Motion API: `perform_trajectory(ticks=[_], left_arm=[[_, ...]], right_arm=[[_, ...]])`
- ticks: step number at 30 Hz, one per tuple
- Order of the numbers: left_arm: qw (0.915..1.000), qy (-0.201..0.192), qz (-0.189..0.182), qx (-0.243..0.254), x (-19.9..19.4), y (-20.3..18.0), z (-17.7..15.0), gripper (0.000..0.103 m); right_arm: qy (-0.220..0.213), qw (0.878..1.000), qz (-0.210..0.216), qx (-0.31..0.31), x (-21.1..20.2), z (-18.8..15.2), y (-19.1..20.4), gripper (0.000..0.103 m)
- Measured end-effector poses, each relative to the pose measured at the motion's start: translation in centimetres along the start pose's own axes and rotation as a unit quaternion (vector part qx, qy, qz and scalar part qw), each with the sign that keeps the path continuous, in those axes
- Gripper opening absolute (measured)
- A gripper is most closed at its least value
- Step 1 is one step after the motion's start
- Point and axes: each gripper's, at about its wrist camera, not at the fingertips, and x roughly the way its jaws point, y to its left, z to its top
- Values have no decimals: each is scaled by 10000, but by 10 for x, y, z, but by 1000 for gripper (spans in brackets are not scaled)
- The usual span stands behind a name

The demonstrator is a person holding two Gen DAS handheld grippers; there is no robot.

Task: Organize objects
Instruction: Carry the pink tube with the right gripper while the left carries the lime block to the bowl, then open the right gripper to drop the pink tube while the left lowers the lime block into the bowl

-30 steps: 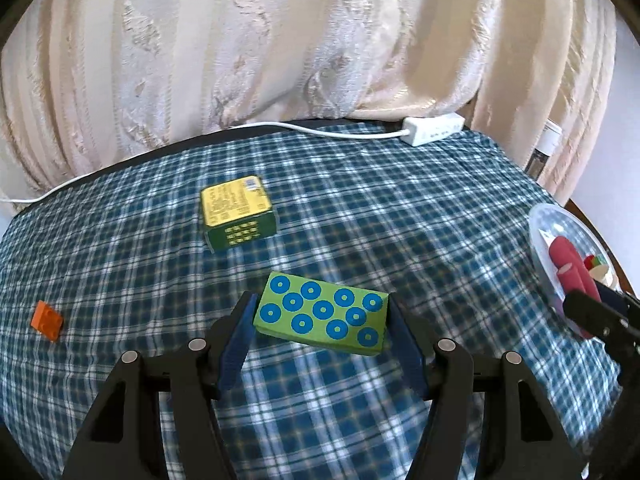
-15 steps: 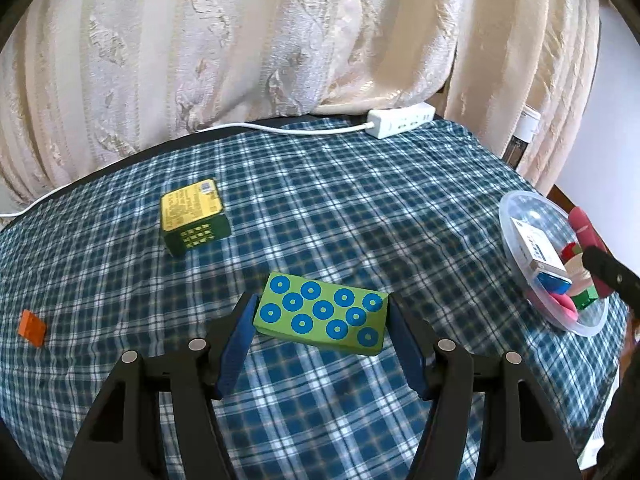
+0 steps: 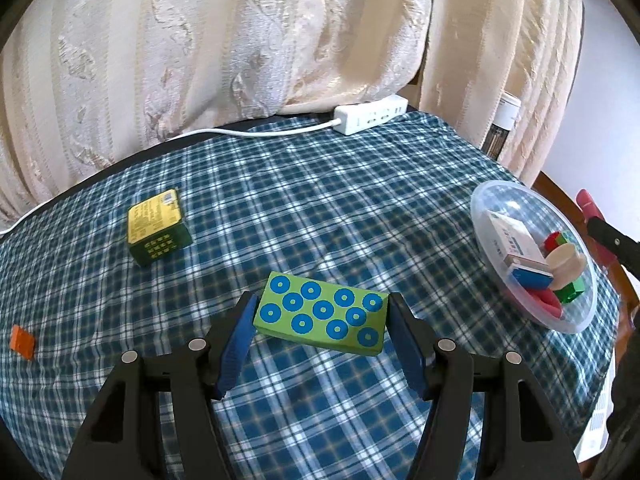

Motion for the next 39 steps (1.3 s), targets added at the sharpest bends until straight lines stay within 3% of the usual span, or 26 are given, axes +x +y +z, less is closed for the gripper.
perform_trajectory(ticks=[7, 23, 27, 39], left_arm=[[9999, 1, -76, 138, 0, -16, 3, 65], [9991, 25, -174, 383, 2, -52, 10, 65], [9987, 29, -205, 465, 4, -60, 11, 65], [9960, 8, -575, 678, 4, -94, 21, 65]], right_arm=[[36, 9997, -197, 172, 8, 2, -23, 54], [97, 9993, -196, 287, 32, 12, -42, 55], [86, 9991, -149, 387, 30, 11, -47, 60], [11, 9982, -150, 585, 10, 0, -69, 60]])
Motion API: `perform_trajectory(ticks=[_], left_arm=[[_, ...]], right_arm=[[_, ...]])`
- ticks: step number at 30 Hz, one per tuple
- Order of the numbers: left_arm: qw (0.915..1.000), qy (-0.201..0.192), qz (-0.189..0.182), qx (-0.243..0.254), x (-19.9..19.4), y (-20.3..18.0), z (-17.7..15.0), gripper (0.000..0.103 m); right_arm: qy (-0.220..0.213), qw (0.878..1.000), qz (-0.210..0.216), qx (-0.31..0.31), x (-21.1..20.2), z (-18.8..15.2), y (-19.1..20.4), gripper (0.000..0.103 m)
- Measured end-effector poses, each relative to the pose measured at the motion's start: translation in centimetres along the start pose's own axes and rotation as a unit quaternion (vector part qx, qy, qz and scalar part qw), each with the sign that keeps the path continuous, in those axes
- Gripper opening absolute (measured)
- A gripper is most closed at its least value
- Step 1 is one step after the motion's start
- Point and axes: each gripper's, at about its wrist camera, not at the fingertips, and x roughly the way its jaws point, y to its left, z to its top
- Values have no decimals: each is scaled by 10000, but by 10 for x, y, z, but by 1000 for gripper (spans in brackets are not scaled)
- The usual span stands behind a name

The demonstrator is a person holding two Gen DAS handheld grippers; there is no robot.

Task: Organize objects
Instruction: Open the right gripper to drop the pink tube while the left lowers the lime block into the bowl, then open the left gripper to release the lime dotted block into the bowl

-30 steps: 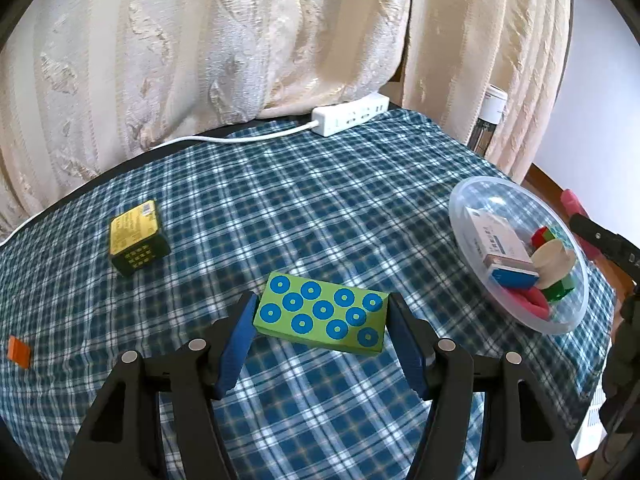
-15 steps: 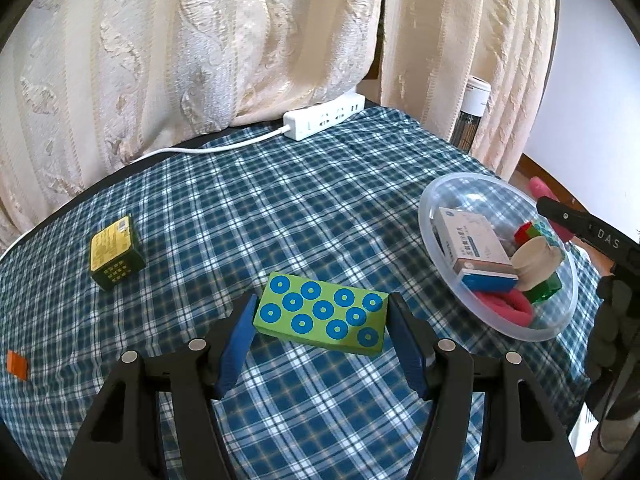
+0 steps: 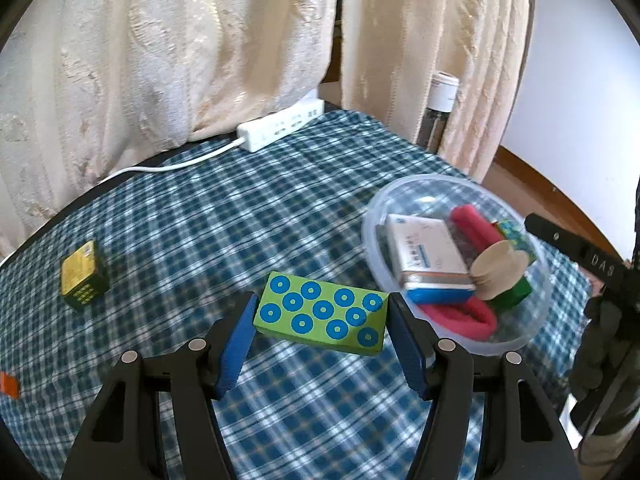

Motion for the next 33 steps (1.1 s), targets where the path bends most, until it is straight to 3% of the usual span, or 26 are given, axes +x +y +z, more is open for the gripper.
perform_trajectory(ticks=[12, 30, 33], left_arm=[[9986, -45, -413, 329, 9, -42, 19, 65], [9937, -7, -795, 792, 48, -100, 47, 65], [9921, 96, -967, 796, 57, -105, 51, 70]], right_arm=[[-208, 9996, -169, -114, -16, -7, -11, 60], [-161, 9998, -73, 87, -15, -8, -40, 60], [-154, 9998, -67, 123, -14, -7, -44, 60]])
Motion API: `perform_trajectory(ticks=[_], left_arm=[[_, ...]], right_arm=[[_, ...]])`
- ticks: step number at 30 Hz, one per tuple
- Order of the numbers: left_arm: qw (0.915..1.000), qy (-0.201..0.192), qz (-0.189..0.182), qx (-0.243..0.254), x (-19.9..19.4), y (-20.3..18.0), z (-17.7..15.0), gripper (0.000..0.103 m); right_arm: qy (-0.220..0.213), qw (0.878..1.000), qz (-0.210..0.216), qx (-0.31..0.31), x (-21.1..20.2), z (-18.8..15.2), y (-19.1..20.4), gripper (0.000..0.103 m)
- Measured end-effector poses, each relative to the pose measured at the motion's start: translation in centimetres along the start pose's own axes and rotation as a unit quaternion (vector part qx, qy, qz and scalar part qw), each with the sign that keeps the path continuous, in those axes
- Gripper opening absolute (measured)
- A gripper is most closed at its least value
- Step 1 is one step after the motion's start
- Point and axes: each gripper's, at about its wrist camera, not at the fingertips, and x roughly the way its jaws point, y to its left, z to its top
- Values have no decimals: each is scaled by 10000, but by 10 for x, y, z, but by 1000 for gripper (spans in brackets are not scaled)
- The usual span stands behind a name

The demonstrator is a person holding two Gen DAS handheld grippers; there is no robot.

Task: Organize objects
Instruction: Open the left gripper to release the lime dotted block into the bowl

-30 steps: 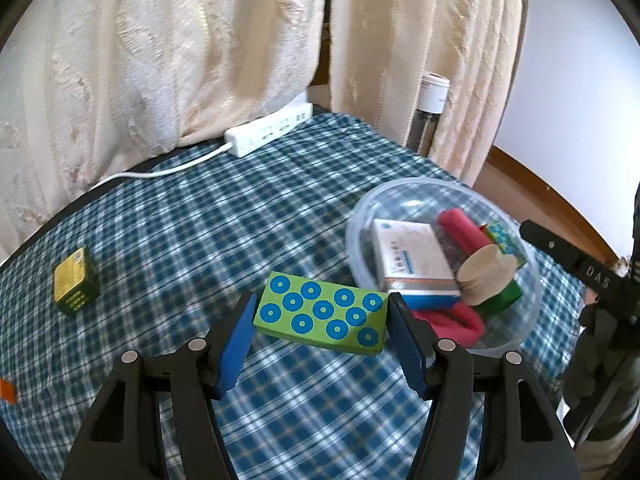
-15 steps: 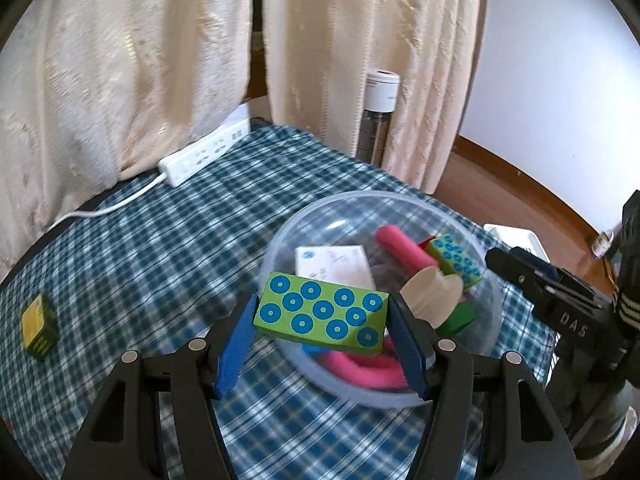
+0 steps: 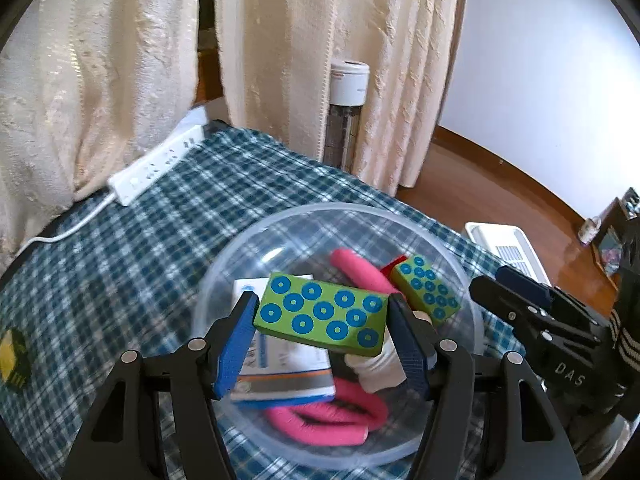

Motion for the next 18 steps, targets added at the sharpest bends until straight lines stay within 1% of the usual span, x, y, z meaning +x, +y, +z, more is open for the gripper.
perform_trajectory(ticks=[2, 4, 6, 14, 18], left_arm=[[9998, 90, -148, -80, 5, 1, 1, 78], [9995, 91, -219, -229, 8, 5, 0, 79], [9994, 83, -202, -264, 7, 7, -1, 79], [9998, -81, 22, -169, -7, 8, -5, 79], [9997, -88, 46, -201, -14, 11, -10, 79]], right_arm=[[7, 10000, 15, 21, 1, 0, -2, 60], [14, 10000, 28, 34, 1, -1, -3, 60], [25, 10000, 43, 33, 1, -1, -3, 60], [44, 9999, 119, -2, 1, -3, 3, 60], [41, 9999, 149, -40, -2, -3, 8, 60]])
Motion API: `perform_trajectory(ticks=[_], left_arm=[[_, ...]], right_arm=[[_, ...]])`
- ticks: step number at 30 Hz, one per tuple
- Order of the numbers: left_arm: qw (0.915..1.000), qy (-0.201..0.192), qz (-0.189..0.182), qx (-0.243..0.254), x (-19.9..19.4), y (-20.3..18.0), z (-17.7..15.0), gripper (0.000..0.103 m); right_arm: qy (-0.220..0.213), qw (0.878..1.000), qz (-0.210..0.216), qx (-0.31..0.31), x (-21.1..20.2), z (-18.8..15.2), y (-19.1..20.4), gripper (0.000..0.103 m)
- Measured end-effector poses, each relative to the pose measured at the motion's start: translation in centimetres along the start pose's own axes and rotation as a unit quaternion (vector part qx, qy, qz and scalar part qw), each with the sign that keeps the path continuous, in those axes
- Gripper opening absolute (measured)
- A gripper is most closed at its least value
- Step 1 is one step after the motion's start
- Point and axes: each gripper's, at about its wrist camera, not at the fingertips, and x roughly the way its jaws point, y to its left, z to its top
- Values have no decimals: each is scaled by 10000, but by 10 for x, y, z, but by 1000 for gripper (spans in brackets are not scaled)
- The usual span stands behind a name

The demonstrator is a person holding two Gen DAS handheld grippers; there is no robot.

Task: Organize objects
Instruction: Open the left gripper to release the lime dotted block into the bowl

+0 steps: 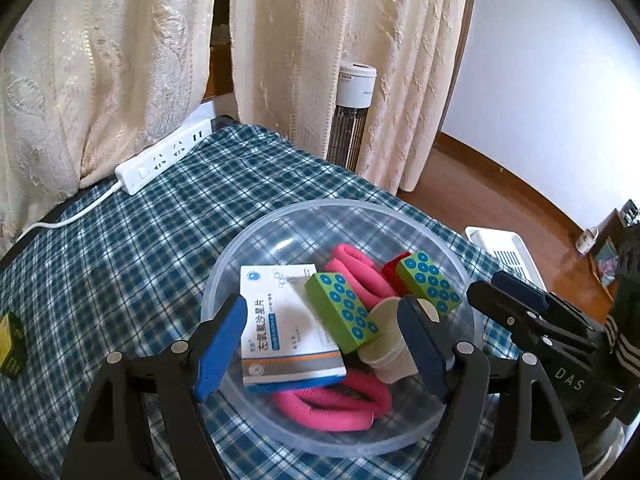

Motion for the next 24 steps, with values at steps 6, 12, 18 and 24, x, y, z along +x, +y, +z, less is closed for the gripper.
perform_trajectory(ticks=[6, 12, 18, 24], left_arm=[[9999, -14, 90, -134, -10, 10, -6, 79], [9996, -37, 123, -268, -21, 22, -15, 79], [9991, -102, 188, -372, -35, 35, -25, 79], [9980, -171, 306, -535, -50, 52, -37, 79]], right_arm=[[-6, 10000, 41, -79, -5, -2, 11, 60], [-7, 9999, 117, -84, -8, -3, 22, 68], [0, 9996, 168, -215, -11, -6, 39, 68], [17, 9991, 244, -350, -13, -9, 59, 68]])
